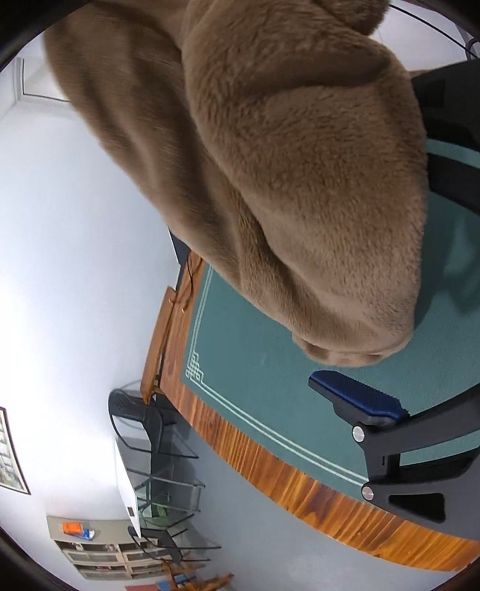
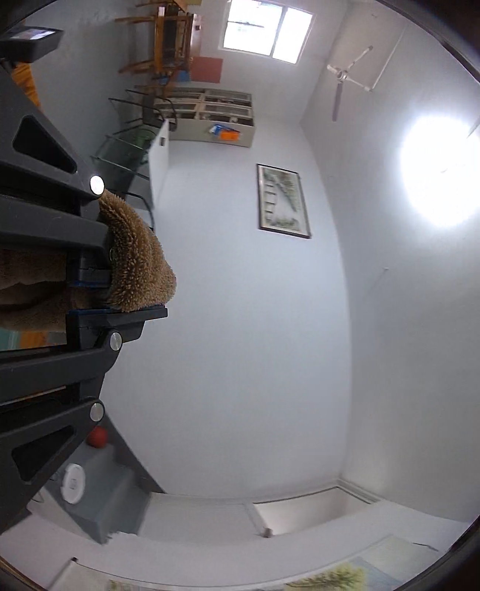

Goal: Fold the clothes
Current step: 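Lift the sweatshirt high with both grippers to let it hang open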

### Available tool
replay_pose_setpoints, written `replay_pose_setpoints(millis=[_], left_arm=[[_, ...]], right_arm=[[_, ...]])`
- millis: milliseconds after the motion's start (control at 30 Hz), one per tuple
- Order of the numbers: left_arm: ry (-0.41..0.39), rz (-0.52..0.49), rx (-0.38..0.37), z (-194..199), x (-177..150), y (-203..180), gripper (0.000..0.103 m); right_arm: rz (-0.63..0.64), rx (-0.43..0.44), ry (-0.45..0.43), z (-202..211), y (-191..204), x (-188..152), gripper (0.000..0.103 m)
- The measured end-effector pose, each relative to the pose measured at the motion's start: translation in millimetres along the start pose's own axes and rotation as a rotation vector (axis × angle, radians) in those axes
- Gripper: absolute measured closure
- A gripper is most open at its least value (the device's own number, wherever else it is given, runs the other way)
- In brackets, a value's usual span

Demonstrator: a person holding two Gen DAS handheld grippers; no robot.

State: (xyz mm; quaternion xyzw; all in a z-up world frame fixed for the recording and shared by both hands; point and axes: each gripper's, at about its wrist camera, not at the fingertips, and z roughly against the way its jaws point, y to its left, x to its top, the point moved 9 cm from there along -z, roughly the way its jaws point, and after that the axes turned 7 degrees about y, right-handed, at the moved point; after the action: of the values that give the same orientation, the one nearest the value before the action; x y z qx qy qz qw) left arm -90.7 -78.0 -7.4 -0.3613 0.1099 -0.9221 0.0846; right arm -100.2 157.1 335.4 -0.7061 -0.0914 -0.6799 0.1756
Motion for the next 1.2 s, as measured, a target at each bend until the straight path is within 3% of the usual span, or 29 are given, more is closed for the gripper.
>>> replay_pose_setpoints(millis=[67, 233, 333, 467, 633, 767, 900, 1067, 1200], left_arm=[[-0.025, -0.004, -0.027, 14, 8, -7, 0.02], [-0.177, 0.03, -0.045, 80, 57, -6, 0.019], [-0.235, 0.065, -0.022, 110, 75, 0, 0.013], [-0.26, 0.113, -0.01, 126, 62, -1, 0.002], [-0.234, 0.117, 0.014, 119, 11, -15, 0.001], [-0.196, 0.038, 0.039, 107, -48, -38, 0.001], [-0.218, -0.07, 0.08, 114, -90, -64, 0.001], [-0.238, -0.063, 0.035, 121, -91, -91, 0.001], [-0.324, -0.089, 0.04, 135, -70, -115, 0.001]], right_arm=[[0.021, -0.013, -0.065, 20, 4, 30, 0.096], [0.051, -0.058, -0.238, 72, -1, 119, 0.096], [0.055, -0.088, -0.303, 99, -9, 164, 0.096], [0.056, -0.103, -0.327, 115, -13, 199, 0.096], [0.16, -0.118, -0.252, 95, 15, 203, 0.096], [0.223, -0.111, -0.17, 61, 50, 164, 0.096], [0.252, -0.106, -0.124, 54, 75, 149, 0.096], [0.27, -0.077, -0.101, 56, 98, 152, 0.096], [0.276, -0.051, -0.092, 59, 108, 161, 0.096]])
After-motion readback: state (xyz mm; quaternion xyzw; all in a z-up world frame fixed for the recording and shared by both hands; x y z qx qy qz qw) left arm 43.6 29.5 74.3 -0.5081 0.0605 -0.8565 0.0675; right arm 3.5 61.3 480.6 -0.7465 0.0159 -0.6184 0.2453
